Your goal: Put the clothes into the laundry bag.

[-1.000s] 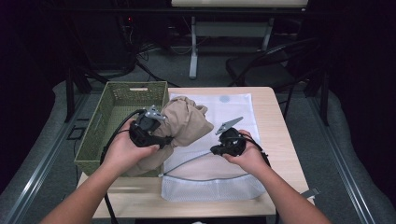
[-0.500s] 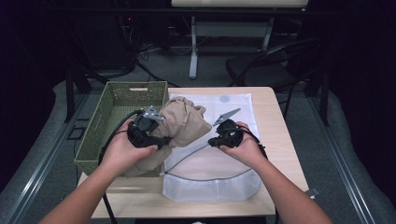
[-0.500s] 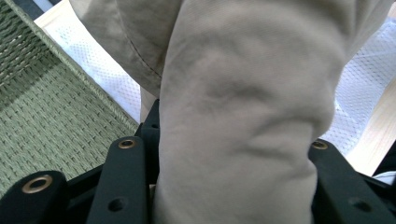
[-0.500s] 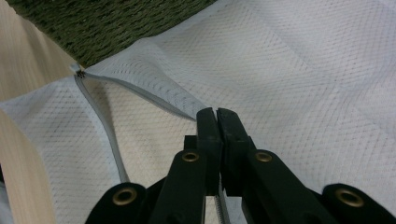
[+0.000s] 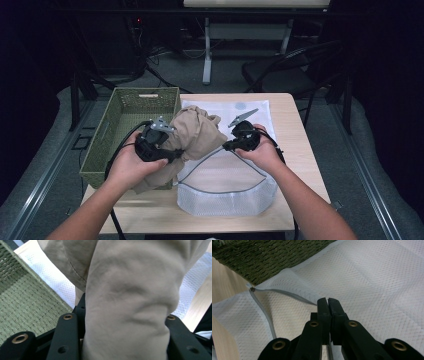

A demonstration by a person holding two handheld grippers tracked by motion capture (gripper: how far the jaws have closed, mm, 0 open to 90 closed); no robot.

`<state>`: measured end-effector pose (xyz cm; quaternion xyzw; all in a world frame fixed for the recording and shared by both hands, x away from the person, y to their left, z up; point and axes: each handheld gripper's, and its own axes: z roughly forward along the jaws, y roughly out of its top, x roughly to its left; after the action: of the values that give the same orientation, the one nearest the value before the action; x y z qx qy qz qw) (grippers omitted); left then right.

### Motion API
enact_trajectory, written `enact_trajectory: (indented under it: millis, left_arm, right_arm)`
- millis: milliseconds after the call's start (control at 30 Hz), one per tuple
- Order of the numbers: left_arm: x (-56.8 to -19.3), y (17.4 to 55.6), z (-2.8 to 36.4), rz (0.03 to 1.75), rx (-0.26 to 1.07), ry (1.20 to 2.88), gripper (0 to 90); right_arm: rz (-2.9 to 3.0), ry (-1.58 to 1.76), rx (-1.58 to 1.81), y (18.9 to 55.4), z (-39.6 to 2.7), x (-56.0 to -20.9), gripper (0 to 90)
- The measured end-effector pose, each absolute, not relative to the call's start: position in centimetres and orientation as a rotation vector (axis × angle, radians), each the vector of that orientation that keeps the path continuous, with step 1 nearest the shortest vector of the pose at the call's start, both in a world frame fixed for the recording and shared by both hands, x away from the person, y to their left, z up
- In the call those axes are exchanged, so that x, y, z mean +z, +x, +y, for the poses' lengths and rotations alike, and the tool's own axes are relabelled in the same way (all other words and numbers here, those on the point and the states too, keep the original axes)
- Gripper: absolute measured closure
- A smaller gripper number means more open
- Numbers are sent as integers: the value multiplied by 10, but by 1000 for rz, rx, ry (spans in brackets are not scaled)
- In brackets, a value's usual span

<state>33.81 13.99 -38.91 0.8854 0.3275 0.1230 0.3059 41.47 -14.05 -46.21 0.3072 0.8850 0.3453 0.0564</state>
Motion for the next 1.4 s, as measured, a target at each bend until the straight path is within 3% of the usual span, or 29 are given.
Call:
enact_trajectory:
  millis: [733,1400]
  left_arm:
    - [-401,320,124,810,296,2367,546]
    - [-424,295,110,743,250,2411,546]
  right_arm:
    - [2655,1014,1065,440,-144,-461,887]
    - [2655,1014,1061,438,-145,-461,886]
